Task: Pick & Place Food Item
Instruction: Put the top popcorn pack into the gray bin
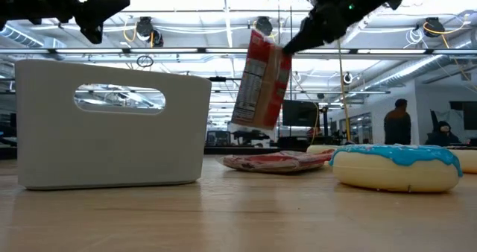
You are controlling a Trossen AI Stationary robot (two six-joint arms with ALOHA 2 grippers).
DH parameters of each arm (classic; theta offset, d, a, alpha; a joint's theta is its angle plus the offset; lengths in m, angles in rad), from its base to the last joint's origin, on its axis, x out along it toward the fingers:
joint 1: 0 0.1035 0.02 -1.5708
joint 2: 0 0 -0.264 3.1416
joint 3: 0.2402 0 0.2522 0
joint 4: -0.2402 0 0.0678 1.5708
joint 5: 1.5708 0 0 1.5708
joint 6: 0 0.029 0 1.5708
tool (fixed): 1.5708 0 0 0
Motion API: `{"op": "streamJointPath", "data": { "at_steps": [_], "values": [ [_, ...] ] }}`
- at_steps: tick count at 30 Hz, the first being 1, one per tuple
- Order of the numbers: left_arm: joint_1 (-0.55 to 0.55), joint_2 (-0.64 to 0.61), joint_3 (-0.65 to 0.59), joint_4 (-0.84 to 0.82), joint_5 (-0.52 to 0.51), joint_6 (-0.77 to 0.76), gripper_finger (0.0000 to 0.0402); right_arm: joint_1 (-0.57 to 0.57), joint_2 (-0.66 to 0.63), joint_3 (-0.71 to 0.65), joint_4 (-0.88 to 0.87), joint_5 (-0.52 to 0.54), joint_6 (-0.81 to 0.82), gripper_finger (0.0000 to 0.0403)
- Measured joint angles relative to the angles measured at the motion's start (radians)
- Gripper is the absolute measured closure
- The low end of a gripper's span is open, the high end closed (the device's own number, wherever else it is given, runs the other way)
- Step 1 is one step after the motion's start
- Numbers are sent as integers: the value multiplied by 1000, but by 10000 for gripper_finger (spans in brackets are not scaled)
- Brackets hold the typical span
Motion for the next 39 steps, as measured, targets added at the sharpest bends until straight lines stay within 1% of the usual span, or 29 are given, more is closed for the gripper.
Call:
{"op": "streamJointPath", "data": {
  "at_steps": [2,4,7,9,12,15,17,22,26,32,39],
  "values": [
    [0,3,0,13,-29,-20,220,13,-6,0,18,0,14,403],
    [0,19,0,37,-37,-40,220,27,-6,0,40,1,17,403],
    [0,72,1,77,-39,-10,220,44,-6,-11,108,1,14,403],
    [0,130,2,130,-59,17,220,49,-4,-24,147,-1,16,403],
    [0,227,22,180,-117,36,213,53,-3,-41,182,-1,19,403],
    [0,332,78,195,-190,39,189,52,-3,-63,236,0,46,403],
    [0,404,126,191,-216,51,169,52,-3,-83,278,0,53,403],
    [4,577,272,192,-184,187,127,51,-3,-115,370,1,68,403],
    [27,695,377,188,-188,253,110,60,-3,-128,406,1,76,403],
    [73,836,491,185,-188,291,110,79,-2,-129,430,0,70,403],
    [111,945,586,187,-187,291,116,79,-2,-129,442,1,69,403]
  ]
}}
